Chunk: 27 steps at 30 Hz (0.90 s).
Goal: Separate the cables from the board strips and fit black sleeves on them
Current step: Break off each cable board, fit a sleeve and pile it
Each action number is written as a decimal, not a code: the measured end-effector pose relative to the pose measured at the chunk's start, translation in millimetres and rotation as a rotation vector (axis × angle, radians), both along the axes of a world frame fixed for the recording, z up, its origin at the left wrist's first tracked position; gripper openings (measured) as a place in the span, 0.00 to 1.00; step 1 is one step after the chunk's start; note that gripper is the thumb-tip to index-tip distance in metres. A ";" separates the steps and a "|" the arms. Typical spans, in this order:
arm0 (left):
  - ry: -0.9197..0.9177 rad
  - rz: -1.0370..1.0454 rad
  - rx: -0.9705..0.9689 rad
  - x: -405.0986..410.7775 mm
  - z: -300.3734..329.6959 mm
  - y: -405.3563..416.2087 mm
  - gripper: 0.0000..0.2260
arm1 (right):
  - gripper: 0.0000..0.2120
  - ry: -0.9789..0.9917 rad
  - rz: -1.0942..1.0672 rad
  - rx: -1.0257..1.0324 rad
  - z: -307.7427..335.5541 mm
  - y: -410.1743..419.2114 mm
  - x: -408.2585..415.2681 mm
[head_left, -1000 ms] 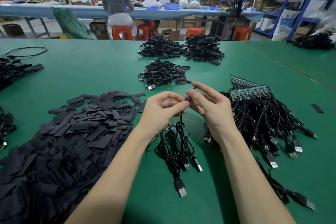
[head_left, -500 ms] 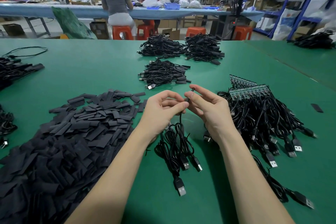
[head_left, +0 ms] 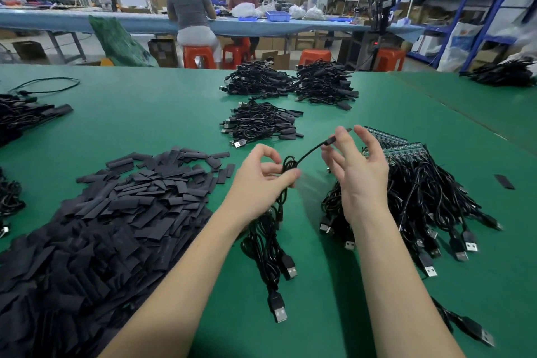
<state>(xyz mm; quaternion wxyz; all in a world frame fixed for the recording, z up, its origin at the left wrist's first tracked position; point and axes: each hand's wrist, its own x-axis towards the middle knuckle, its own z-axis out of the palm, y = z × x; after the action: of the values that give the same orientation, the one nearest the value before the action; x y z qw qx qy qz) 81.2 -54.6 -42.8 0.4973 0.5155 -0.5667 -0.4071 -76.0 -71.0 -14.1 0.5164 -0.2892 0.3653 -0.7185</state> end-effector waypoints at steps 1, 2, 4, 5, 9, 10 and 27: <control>-0.020 0.021 -0.023 1.4 2.2 -3.7 0.14 | 0.21 0.016 0.008 0.043 -0.2 -0.5 1.6; -0.041 0.046 -0.048 2.8 5.2 -9.2 0.13 | 0.24 0.044 0.014 0.078 -0.9 -0.9 4.3; -0.087 0.124 -0.109 5.4 11.9 -27.0 0.13 | 0.26 0.143 0.001 0.125 -5.4 0.3 14.5; -0.131 0.176 -0.149 7.3 16.5 -39.5 0.13 | 0.25 0.217 -0.022 0.137 -9.7 1.9 21.3; -0.490 0.305 -0.304 18.0 37.3 -97.4 0.14 | 0.16 0.741 -0.022 0.123 -34.4 10.2 48.4; -0.589 0.290 -0.316 21.5 41.0 -111.8 0.13 | 0.14 0.834 0.032 0.112 -40.3 12.1 54.8; -0.805 0.317 -0.264 33.1 11.2 -153.3 0.07 | 0.04 1.045 0.158 0.117 -50.5 4.0 53.1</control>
<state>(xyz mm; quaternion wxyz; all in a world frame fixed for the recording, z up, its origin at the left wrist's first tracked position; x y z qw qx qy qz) 114.2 -207.9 -31.7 0.3548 0.6454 -0.6762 -0.0174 -22.9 -67.0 -64.6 0.3333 -0.6062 0.5903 -0.4159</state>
